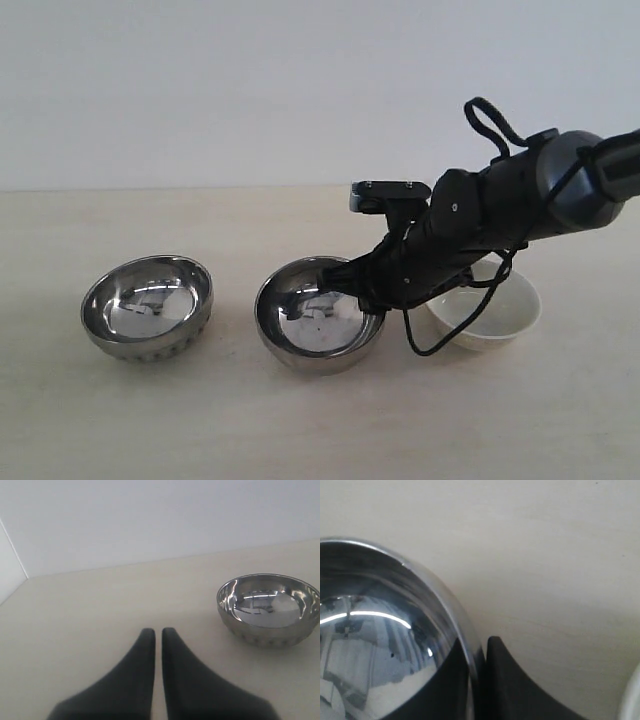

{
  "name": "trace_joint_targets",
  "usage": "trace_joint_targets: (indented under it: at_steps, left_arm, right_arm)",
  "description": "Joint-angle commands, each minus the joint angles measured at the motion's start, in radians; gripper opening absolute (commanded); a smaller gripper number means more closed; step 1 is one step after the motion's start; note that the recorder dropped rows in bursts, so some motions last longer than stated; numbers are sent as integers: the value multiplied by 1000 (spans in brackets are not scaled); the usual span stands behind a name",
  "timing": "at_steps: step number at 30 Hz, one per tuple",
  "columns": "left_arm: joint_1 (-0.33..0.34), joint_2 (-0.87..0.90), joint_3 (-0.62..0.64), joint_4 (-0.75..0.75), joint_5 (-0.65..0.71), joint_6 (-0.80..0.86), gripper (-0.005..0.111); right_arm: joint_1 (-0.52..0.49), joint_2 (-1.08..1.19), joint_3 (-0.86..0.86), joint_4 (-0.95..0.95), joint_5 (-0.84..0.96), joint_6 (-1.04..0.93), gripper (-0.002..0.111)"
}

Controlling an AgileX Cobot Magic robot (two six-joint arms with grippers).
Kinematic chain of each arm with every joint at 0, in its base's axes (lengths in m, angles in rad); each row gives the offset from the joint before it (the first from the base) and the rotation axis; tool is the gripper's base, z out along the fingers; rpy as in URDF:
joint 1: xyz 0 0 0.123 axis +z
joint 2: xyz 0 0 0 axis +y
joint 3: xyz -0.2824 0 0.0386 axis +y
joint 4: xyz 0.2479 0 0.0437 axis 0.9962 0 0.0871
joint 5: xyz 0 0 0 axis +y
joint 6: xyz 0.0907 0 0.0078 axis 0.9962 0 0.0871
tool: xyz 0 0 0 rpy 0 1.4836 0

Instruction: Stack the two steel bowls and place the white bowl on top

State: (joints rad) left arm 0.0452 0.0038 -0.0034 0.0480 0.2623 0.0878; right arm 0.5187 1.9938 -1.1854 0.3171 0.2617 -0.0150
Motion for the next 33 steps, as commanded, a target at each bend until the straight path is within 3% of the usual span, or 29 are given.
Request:
trace_joint_targets:
  at_steps: [1,18,25,33]
  left_arm:
    - [2,-4,3,-7,-7,-10,4]
    - [2,-4,3,-7,-7,-10,4]
    - [2,-4,3,-7,-7,-10,4]
    - [2,-4,3,-7,-7,-10,4]
  right_arm:
    - [2,19,-2,12,-47,-3,0]
    - [2,31,-2,62,-53,7,1]
    - [2,29,-2,62,-40,7,35]
    - [2,-87,-2,60,37,-21,36]
